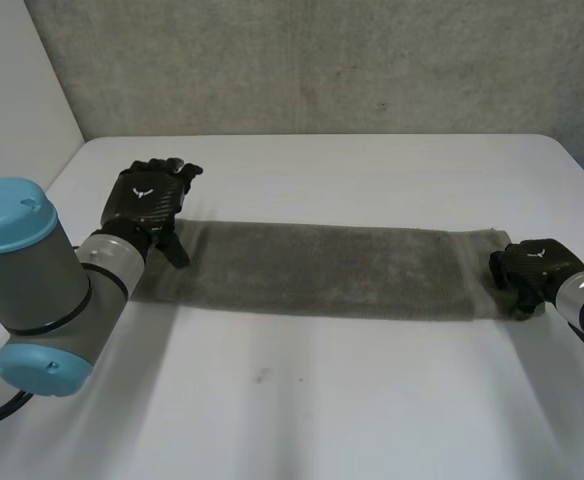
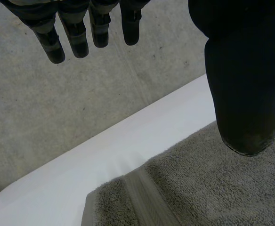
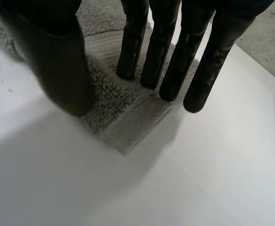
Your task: Fold the towel.
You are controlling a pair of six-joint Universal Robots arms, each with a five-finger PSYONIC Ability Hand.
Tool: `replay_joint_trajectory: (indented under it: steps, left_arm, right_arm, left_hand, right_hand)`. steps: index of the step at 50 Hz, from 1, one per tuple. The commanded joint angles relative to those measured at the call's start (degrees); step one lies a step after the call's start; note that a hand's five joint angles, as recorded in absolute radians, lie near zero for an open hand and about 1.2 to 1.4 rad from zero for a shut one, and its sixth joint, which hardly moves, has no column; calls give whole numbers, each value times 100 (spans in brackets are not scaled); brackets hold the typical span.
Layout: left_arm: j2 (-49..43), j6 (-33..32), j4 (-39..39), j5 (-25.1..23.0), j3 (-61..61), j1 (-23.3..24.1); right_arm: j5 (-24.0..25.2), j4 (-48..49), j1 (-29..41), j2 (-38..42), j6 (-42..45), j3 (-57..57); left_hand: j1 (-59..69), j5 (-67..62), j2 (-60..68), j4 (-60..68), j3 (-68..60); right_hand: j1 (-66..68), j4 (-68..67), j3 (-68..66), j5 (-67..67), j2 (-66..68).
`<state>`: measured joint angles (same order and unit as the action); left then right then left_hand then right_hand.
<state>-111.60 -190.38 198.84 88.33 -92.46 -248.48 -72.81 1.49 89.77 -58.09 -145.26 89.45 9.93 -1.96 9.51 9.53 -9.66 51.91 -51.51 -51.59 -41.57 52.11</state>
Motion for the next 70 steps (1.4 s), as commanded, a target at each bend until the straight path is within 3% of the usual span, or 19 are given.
replay_joint_trajectory:
  steps: [1,10,15,24,32,34,35,37,40,42,45,52,57,59,60,61,65,67,70]
  left_arm:
    - [-2,-8,-20,0,-9,2]
    - [6,-8,-12,9,-80,10]
    - [41,-8,-20,9,-80,19]
    - [77,-8,-21,18,-88,10]
    - [85,1,-21,26,-88,19]
    - [86,1,-21,35,-88,19]
    - [85,1,-21,35,-88,19]
    - [85,1,-21,27,-88,19]
    - [85,1,-29,35,-88,19]
    - [85,1,-29,26,-88,19]
    - [85,1,-29,26,-88,10]
    - [85,-8,-29,26,-97,19]
    - [77,-8,-29,26,-97,28]
    - [77,-8,-29,18,-97,28]
    - [77,-8,-29,18,-97,28]
    - [77,-8,-29,18,-97,37]
    - [77,-8,-29,18,-88,46]
    - [77,-17,-29,18,-88,63]
    - [77,-17,-29,18,-80,81]
  right_arm:
    - [-67,176,-108,236,190,-138]
    - [-436,150,-777,61,947,-200]
    - [-541,132,-1610,-36,1929,-349]
    - [-559,141,-1542,-229,2292,-877]
    - [-603,141,243,-458,2002,-1553]
    - [-612,150,1178,-318,2019,-1772]
    - [-612,150,1183,-317,2019,-1773]
    - [-647,158,2145,-64,2011,-2079]
    - [-665,158,2572,96,2010,-2248]
    - [-691,150,3359,489,2002,-2571]
    - [-691,141,3957,972,2028,-2853]
    - [-674,-78,4680,1896,2081,-3319]
    - [-612,-369,4787,1959,1975,-3434]
    - [-629,-395,4760,1776,1888,-3356]
    - [-630,-395,4760,1775,1887,-3355]
    - [-682,-404,4725,1653,1809,-3303]
    - [-682,-404,4646,1274,1439,-3056]
    - [-604,-378,4253,793,591,-2672]
    - [-568,-351,4004,527,77,-2450]
  left_hand:
    - [11,191,54,52,-38]
    - [11,191,54,52,-38]
    - [11,191,54,52,-38]
    - [7,196,49,47,-34]
    - [11,191,54,52,-38]
    - [7,196,49,47,-34]
    - [7,196,49,47,-34]
    - [7,196,49,47,-34]
    - [7,196,49,47,-34]
    - [7,196,49,47,-34]
    - [7,196,49,47,-34]
    - [7,196,49,47,-34]
    - [7,196,49,47,-34]
    - [7,196,49,47,-34]
    - [7,196,49,47,-34]
    - [7,196,49,47,-34]
    - [7,196,49,47,-34]
    - [7,196,49,47,-34]
    - [7,196,49,47,-34]
  right_hand:
    - [2805,-2844,-2837,-2839,2785]
    - [2809,-2849,-2841,-2843,2789]
    - [2809,-2849,-2841,-2843,2789]
    - [2809,-2849,-2841,-2843,2789]
    - [2809,-2849,-2841,-2843,2789]
    - [2809,-2849,-2841,-2843,2789]
    - [2809,-2849,-2841,-2843,2789]
    - [2809,-2849,-2841,-2843,2789]
    - [2809,-2849,-2841,-2843,2789]
    - [2809,-2849,-2841,-2843,2789]
    - [2809,-2849,-2841,-2843,2789]
    - [2809,-2849,-2841,-2843,2789]
    - [2809,-2849,-2841,-2843,2789]
    - [-2537,2498,2505,2503,-2557]
    - [-2567,2528,2535,2533,-2587]
    - [-4191,4151,4159,4157,-4211]
    - [-4191,4151,4159,4157,-4211]
    - [-4191,4151,4159,4157,-4211]
    - [-4191,4151,4159,4157,-4211]
